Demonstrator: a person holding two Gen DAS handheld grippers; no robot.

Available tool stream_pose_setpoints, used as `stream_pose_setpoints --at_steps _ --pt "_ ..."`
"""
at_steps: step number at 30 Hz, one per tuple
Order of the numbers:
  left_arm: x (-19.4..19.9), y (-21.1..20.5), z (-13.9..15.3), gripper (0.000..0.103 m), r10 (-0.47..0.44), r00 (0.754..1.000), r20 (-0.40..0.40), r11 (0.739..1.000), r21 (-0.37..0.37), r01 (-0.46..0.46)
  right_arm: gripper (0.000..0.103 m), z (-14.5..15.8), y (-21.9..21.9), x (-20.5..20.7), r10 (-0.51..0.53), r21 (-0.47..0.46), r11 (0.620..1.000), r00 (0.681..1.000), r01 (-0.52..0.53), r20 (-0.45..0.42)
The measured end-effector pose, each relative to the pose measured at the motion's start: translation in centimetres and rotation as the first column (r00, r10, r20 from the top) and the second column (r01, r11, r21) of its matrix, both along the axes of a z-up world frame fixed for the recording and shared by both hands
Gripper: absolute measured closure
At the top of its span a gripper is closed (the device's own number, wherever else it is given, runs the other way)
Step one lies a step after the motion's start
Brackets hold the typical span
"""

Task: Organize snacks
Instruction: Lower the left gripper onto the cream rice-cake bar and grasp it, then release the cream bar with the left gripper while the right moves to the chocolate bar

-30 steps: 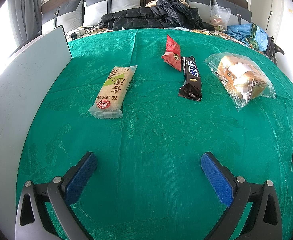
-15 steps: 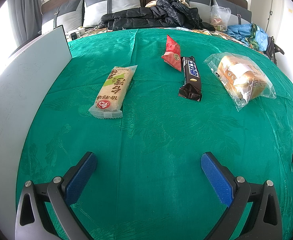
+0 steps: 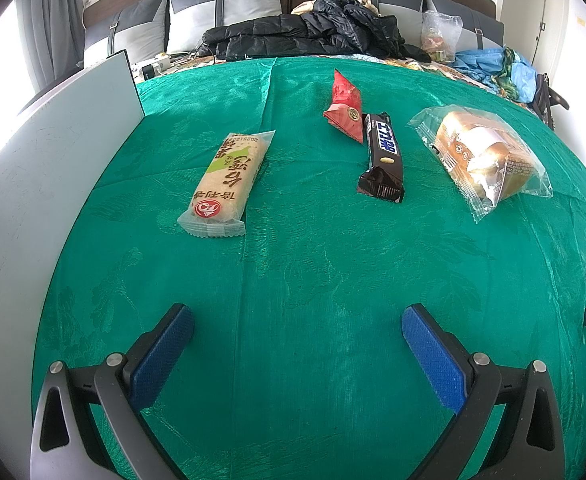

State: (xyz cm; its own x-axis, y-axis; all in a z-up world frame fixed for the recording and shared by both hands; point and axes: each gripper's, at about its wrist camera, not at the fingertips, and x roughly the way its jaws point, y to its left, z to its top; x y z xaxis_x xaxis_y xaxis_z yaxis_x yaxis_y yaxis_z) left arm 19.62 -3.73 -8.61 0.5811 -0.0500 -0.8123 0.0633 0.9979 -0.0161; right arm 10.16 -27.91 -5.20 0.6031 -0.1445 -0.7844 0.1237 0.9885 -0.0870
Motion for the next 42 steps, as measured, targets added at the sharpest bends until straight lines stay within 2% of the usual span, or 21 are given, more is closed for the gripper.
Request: stream_pose_setpoints --at_steps 2,5,7,9,10,12,16,18,19,20,21,22,23,26,35,38,40,41,42 --pt "0.0 0.1 0.0 0.0 -0.006 1.0 -0.005 1.0 0.001 0.006 0.017 0.0 0.0 0.0 0.0 -0.001 1.0 1.0 0.0 0.0" --pt "-0.3 0.5 0.1 0.0 -0.097 0.991 -0.094 0.995 0.004 0.098 0.017 0.0 0.0 0.0 0.0 0.001 1.0 1.0 0.0 0.0" --pt "-0.1 1.2 0.5 0.0 -0.124 0.982 -0.145 0.992 -0.017 0.123 0.017 0.0 0.0 0.0 0.0 0.004 1.0 1.0 0.0 0.0" --pt "0.5 2.4 1.8 0.0 -0.132 0.985 -0.115 0.99 -0.062 0.126 0.017 0.0 0.0 0.0 0.0 0.006 1.0 1.0 0.0 -0.001" --pt "1.4 3.3 2.9 0.0 -0.117 0.99 -0.082 0.992 -0.061 0.112 0.017 0.0 0.0 0.0 0.0 0.006 1.0 1.0 0.0 -0.001" --pt "3.7 4.4 3.8 0.0 -0.081 0.994 -0.075 0.996 -0.032 0.079 0.017 0.0 0.1 0.0 0.0 0.007 1.0 1.0 0.0 -0.001" --pt "9.1 4.8 2.5 0.0 -0.065 0.982 -0.175 0.998 -0.007 0.065 0.017 0.0 0.0 0.0 0.0 0.008 1.0 1.0 0.0 -0.001" --pt "10.5 4.4 1.8 0.004 -0.072 0.98 -0.184 0.997 0.007 0.075 0.017 0.0 0.0 0.1 0.0 0.009 1.0 1.0 0.0 -0.001" --pt "10.9 4.1 1.6 0.008 -0.079 0.981 -0.179 0.996 0.021 0.084 0.017 0.0 0.1 0.1 0.0 0.01 1.0 1.0 0.0 -0.001" --pt "11.2 3.8 1.5 0.024 -0.086 0.981 -0.176 0.995 0.032 0.093 0.017 0.0 0.1 0.0 0.0 0.01 1.0 1.0 0.0 -0.001" --pt "11.3 3.6 1.5 0.049 -0.09 0.98 -0.179 0.995 0.034 0.098 0.017 0.0 0.1 0.0 0.0 0.01 1.0 1.0 0.0 -0.001" --pt "11.3 3.5 1.5 0.057 -0.1 0.979 -0.175 0.995 0.008 0.103 0.017 0.0 0.2 0.1 0.0 0.01 1.0 1.0 0.0 -0.001" --pt "10.9 3.7 1.7 0.073 -0.102 0.981 -0.164 0.995 -0.02 0.1 0.017 0.0 0.1 0.0 0.0 0.01 1.0 1.0 0.0 -0.001" --pt "9.4 4.2 2.0 0.073 -0.098 0.983 -0.156 0.995 -0.043 0.093 0.017 0.0 0.1 0.1 0.0 0.01 1.0 1.0 0.0 -0.001" --pt "-2.0 6.7 2.9 0.073 -0.076 0.989 -0.125 0.996 -0.056 0.07 0.017 0.0 0.1 0.0 -0.001 0.009 1.0 1.0 0.001 -0.001" --pt "-4.0 7.3 2.7 0.073 -0.055 0.993 -0.102 0.997 -0.055 0.05 0.017 0.0 0.1 0.0 -0.001 0.009 1.0 1.0 0.001 -0.001" --pt "-4.2 7.6 1.9 0.069 -0.033 0.994 -0.101 0.998 -0.047 0.029 0.017 0.0 0.2 0.0 -0.001 0.007 1.0 1.0 0.001 -0.001" --pt "-4.2 7.8 1.5 0.064 -0.022 0.996 -0.086 0.998 -0.054 0.018 0.017 0.0 0.1 0.0 -0.001 0.008 1.0 1.0 0.001 -0.001" --pt "-4.2 7.8 1.6 0.042 -0.022 0.998 -0.058 0.998 -0.059 0.019 0.017 0.0 0.1 0.0 -0.001 0.007 1.0 1.0 0.001 -0.001"
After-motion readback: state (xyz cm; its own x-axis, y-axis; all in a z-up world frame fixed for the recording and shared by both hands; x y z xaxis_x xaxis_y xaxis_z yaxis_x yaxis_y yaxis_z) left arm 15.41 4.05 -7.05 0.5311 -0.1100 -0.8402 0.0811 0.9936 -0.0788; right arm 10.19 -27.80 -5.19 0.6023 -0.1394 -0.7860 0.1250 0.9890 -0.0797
